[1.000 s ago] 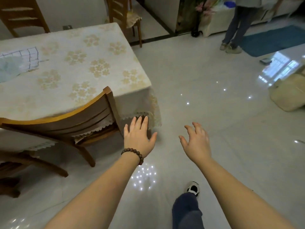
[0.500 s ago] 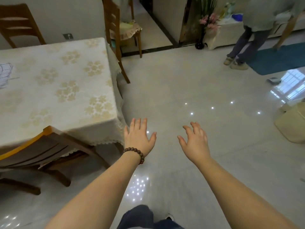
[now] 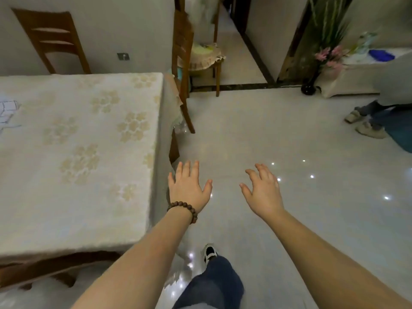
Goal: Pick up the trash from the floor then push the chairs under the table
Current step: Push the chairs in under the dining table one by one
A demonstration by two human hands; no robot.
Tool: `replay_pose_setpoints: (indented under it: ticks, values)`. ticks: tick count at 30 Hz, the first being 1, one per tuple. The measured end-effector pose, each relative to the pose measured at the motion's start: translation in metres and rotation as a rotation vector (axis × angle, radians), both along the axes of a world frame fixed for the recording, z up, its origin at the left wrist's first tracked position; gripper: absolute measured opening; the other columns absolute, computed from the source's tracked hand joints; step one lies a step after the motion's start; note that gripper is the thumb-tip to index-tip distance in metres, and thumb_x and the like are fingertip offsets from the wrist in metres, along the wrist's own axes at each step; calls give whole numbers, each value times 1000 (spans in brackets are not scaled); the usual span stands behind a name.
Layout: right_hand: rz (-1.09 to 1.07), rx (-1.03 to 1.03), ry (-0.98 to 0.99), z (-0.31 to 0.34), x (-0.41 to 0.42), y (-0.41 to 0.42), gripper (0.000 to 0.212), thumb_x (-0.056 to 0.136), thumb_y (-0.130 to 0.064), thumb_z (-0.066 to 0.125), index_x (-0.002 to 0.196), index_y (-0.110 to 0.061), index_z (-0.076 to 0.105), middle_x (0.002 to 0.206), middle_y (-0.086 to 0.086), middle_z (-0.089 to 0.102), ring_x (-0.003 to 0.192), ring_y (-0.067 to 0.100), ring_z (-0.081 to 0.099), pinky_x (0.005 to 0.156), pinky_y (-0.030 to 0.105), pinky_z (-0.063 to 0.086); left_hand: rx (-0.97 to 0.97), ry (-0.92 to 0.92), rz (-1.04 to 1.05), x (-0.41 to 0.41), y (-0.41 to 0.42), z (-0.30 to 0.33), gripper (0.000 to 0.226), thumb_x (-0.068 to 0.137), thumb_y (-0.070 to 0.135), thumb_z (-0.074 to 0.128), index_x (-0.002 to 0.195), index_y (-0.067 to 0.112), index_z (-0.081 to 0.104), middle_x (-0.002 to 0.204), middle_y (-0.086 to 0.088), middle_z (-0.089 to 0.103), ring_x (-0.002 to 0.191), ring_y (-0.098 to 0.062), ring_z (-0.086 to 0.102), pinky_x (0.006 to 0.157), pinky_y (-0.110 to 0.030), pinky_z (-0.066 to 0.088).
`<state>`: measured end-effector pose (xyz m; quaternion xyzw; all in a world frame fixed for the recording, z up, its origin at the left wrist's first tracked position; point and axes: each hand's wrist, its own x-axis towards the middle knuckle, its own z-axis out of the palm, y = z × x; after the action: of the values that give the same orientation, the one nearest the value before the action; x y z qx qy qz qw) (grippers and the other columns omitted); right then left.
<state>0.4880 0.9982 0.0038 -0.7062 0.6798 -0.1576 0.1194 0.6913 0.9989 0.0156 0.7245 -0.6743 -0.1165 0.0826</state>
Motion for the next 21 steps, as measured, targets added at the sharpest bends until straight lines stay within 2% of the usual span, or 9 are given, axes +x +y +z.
replay_pose_setpoints:
  ticks: [5,10,21]
  values:
    - [51,-20,20,22,0,-144,44,90,-31,57,128,-11,51,145,17,37,139,31,24,113,49,20,-34,22,79,6,-128,21,69,92,56,35,150,23,17,158,-4,18,146,-23,7,117,-47,7]
    - [86,-15,27,31,-3,-250,45,91,-33,53,131,-14,48,148,14,33,141,28,20,115,45,15,-21,-14,104,9,-230,33,71,92,57,33,151,23,14,158,-4,16,146,-22,5,117,-47,7]
    - [206,11,-17,5,-34,-503,44,93,-34,50,133,-15,46,150,13,31,143,27,15,116,48,14,23,-56,214,-21,-455,6,71,91,58,33,150,24,13,158,-5,18,145,-24,9,117,-49,11]
